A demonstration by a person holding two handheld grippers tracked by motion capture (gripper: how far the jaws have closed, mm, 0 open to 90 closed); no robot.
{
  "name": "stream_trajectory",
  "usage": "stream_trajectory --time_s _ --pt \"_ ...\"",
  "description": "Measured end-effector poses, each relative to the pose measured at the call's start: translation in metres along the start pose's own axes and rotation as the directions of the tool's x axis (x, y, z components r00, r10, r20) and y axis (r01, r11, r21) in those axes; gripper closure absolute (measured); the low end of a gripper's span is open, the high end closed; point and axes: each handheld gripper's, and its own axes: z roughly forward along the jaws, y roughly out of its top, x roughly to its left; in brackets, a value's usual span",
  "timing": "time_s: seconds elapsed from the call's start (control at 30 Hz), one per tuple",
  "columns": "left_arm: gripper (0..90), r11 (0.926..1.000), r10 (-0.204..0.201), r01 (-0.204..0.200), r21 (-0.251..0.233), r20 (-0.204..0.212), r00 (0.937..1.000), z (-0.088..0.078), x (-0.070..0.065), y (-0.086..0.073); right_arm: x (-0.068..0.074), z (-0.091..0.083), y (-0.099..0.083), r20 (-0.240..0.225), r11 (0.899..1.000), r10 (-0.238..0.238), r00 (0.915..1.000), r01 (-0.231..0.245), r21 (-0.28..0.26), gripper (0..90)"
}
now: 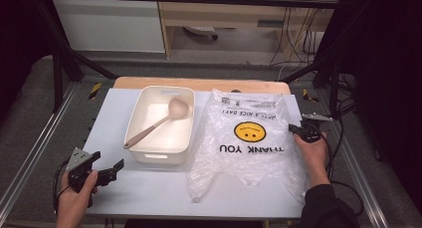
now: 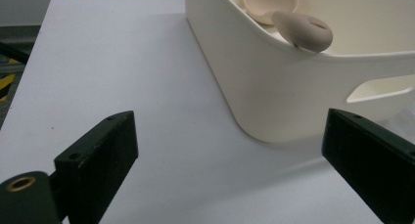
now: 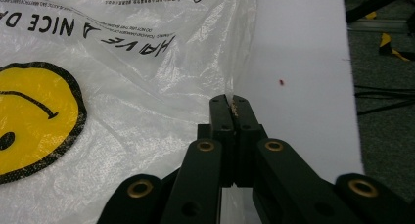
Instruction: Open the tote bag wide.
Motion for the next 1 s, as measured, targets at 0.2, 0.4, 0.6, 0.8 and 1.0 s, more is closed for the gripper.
stream_trajectory --time_s 0.2,0.4,0.6,0.8,1.0 --pt "6.2 1.0000 0.002 -0.002 -0.001 -0.001 1.0000 0.000 0.000 0.000 -0.014 -0.005 -0.003 0.061 0.998 0.067 0.9959 -0.065 -0.020 90.0" --pt "6.2 1.0000 0.002 -0.002 -0.004 -0.002 1.0000 -0.001 0.000 0.000 -0.021 -0.009 -0.005 0.100 0.995 0.092 0.9907 -0.088 -0.043 90.0" --pt "6.2 0.9999 0.010 -0.010 -0.010 -0.007 0.9999 -0.001 -0.001 0.001 -0.017 -0.013 -0.006 0.089 0.998 0.047 0.9950 -0.042 -0.052 69.3" --pt "6.2 0.9997 0.018 -0.018 -0.016 -0.013 0.9998 -0.003 -0.001 0.002 0.004 -0.040 0.007 0.118 0.994 -0.017 0.9929 0.029 -0.104 30.9" --pt "6.2 0.9995 0.018 -0.019 -0.027 -0.016 0.9997 -0.006 -0.001 0.003 0.037 -0.063 0.010 0.091 0.986 -0.065 0.9937 0.078 -0.148 17.4"
